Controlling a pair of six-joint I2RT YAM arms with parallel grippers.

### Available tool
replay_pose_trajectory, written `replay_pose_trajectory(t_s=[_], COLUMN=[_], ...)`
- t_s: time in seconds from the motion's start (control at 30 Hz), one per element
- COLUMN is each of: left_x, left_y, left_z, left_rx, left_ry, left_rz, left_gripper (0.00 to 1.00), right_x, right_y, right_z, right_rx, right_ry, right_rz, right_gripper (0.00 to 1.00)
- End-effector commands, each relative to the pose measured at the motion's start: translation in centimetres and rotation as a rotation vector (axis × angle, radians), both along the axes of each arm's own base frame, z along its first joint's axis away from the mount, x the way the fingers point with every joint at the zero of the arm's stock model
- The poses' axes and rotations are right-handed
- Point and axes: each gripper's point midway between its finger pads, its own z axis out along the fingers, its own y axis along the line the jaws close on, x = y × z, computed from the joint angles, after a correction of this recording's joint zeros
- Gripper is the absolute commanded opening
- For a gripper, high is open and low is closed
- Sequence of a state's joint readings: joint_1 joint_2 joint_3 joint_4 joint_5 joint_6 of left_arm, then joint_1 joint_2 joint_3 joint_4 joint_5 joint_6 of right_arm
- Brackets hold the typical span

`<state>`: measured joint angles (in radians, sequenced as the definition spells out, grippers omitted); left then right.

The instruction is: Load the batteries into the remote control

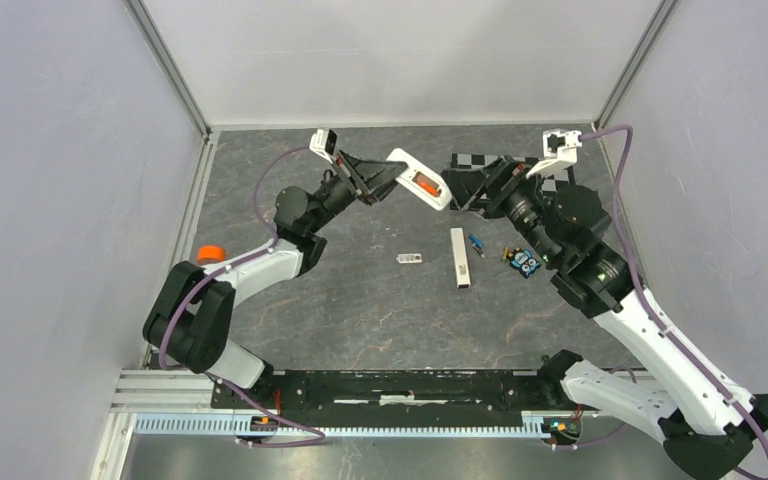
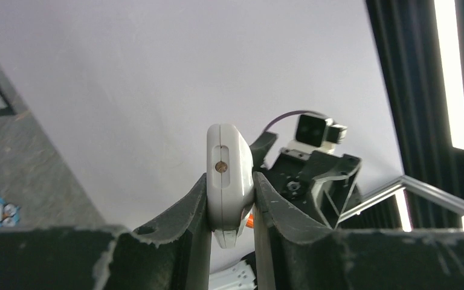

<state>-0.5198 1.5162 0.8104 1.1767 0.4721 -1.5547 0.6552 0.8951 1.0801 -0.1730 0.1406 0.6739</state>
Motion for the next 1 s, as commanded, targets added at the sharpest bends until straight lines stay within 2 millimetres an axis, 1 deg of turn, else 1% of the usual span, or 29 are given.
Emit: replay_pose_trajectory(t_s=[0.0,0.07,0.13,0.2,0.23,0.3,0.33,0.37,0.47,0.53,0.7,0.83,0.97], left_x=[-0.7,-0.6,-0.8,-0.8,-0.9,-1.0,-1.0,-1.0,-1.1,-1.0,-1.0,-1.1,-1.3], left_y=[1.8,2.2,2.5,2.7,2.7,2.5,2.4,2.3,2.5,2.4,2.3,2.2,2.3], left_z=[7.2,8.0,9.0,9.9,10.2,10.5,10.6,10.5,10.7,10.3,9.8,9.8,9.8], left_rx=[-0.183,-0.225,-0.264,-0.299,-0.311,-0.321,-0.327,-0.328,-0.35,-0.343,-0.32,-0.315,-0.321], left_ry=[-0.022,0.023,0.043,0.057,0.062,0.069,0.076,0.085,0.091,0.107,0.112,0.103,0.099], left_rz=[0.028,0.042,0.045,0.045,0.04,0.032,0.03,0.028,0.025,0.027,0.038,0.035,0.028], left_gripper=[0.02,0.02,0.02,0.02,0.02,0.02,0.02,0.02,0.02,0.02,0.02,0.02,0.02], right_x=[0.3,0.1,0.3,0.3,0.1,0.0,0.0,0.1,0.2,0.2,0.4,0.6,1.0], right_y=[1.2,2.1,2.3,2.2,2.1,2.1,2.4,2.6,3.5,3.9,4.1,4.2,4.2], right_z=[5.7,5.8,5.4,5.6,6.4,7.4,7.8,7.8,7.2,6.9,6.2,5.9,5.1], right_rx=[0.256,0.317,0.357,0.397,0.427,0.449,0.451,0.448,0.451,0.442,0.433,0.433,0.437], right_ry=[-0.091,-0.066,-0.021,-0.013,-0.039,-0.059,-0.066,-0.057,-0.03,-0.02,-0.008,0.001,0.025], right_rz=[0.031,0.078,0.078,0.071,0.08,0.091,0.104,0.11,0.142,0.156,0.157,0.153,0.135], right_gripper=[0.93,0.94,0.93,0.93,0.93,0.93,0.93,0.93,0.9,0.87,0.8,0.73,0.67])
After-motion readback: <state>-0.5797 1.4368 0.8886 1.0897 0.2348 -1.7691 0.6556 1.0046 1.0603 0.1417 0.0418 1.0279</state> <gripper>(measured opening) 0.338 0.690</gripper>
